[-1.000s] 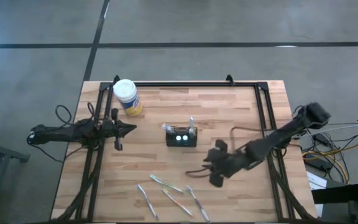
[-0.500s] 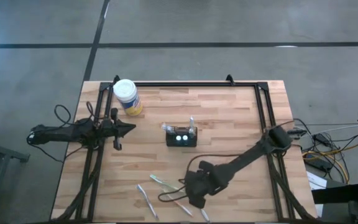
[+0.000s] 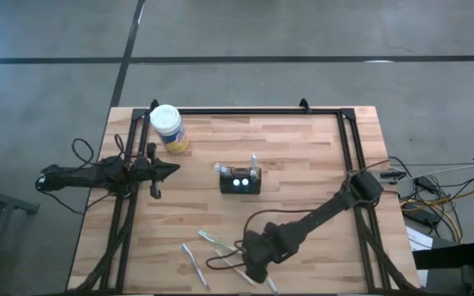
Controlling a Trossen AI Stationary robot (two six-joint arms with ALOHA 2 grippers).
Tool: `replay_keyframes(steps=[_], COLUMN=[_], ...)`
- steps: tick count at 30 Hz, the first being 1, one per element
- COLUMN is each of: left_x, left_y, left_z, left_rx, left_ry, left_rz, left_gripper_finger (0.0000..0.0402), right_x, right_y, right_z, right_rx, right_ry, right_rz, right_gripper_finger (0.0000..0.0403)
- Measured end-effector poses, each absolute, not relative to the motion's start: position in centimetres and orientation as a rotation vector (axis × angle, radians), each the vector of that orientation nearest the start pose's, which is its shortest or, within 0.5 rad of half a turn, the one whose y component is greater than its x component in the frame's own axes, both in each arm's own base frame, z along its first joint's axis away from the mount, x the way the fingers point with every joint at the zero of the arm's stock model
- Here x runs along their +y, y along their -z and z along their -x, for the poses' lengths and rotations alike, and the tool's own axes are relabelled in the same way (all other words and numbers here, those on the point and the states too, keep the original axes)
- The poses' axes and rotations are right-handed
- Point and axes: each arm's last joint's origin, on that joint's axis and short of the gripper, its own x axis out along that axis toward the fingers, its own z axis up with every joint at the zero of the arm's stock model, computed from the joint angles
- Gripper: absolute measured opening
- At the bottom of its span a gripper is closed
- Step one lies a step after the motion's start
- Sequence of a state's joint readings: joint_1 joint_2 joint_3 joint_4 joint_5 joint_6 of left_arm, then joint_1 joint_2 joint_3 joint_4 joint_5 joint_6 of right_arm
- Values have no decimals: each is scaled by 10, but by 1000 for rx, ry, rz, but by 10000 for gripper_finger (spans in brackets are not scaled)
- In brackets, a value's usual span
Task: Pick & Place toothbrushing station
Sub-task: Put the right violet toothbrush into the mesh organizer
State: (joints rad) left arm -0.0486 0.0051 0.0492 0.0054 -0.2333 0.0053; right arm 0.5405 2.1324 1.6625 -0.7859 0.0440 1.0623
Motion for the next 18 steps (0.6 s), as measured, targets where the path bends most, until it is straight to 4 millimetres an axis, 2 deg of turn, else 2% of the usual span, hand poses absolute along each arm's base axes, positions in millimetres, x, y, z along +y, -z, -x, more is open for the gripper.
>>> replay_keyframes(steps=[6, 10, 18], left_x=[2, 2, 2], left_y=[-184, -184, -180], left_z=[-93, -93, -93], left_rx=[-66, -65, -25], left_ry=[-183, -178, -176], left_rz=[56, 80, 110], left_gripper_finger=[12, 12, 12], right_x=[225, 238, 252], right_y=[-169, -166, -159], right_z=[-371, -368, -358], right_rx=[1247, 1195, 1165], right_ry=[357, 343, 398], right_rz=[-651, -732, -733], right_gripper_finger=[212, 212, 212])
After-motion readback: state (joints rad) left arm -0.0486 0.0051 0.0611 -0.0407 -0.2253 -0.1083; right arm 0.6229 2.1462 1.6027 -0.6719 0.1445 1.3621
